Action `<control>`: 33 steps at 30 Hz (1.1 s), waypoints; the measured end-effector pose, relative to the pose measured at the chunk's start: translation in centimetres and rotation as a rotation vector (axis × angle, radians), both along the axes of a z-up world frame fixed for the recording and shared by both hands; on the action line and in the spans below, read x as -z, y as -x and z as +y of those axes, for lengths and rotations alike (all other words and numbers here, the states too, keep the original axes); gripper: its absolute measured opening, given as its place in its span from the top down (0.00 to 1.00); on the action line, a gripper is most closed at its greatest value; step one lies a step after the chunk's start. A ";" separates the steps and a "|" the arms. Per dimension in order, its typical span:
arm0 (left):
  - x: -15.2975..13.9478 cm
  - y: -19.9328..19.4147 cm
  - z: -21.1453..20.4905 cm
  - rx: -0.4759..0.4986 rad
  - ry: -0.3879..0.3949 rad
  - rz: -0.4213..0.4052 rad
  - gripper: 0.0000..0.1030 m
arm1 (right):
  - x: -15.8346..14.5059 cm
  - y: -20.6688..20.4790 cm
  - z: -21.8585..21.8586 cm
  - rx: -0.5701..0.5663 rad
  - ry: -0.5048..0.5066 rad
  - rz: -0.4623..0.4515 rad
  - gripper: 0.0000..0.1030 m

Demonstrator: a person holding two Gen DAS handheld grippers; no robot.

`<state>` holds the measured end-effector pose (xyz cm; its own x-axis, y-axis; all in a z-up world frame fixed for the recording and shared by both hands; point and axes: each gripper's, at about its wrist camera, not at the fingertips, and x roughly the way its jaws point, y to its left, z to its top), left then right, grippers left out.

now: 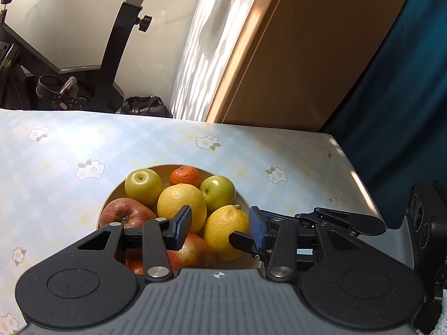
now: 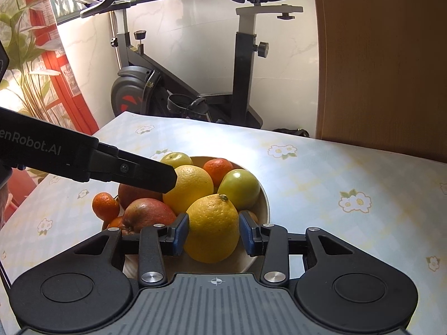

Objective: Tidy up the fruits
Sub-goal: 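Withdraw both tools from the plate toward the loose tangerine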

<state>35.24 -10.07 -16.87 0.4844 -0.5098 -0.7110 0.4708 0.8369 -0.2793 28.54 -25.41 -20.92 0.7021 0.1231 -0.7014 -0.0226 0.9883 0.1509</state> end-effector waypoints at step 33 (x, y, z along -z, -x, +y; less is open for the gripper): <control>-2.3 11.7 5.8 -0.168 -0.097 -0.270 0.54 | -2.6 14.7 -1.6 0.158 -0.023 -0.084 0.61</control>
<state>23.56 -4.29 -14.55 0.7339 -0.3425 -0.5866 0.3698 0.9258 -0.0779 13.84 -27.02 -18.31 0.7700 0.0222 -0.6377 0.1188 0.9769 0.1774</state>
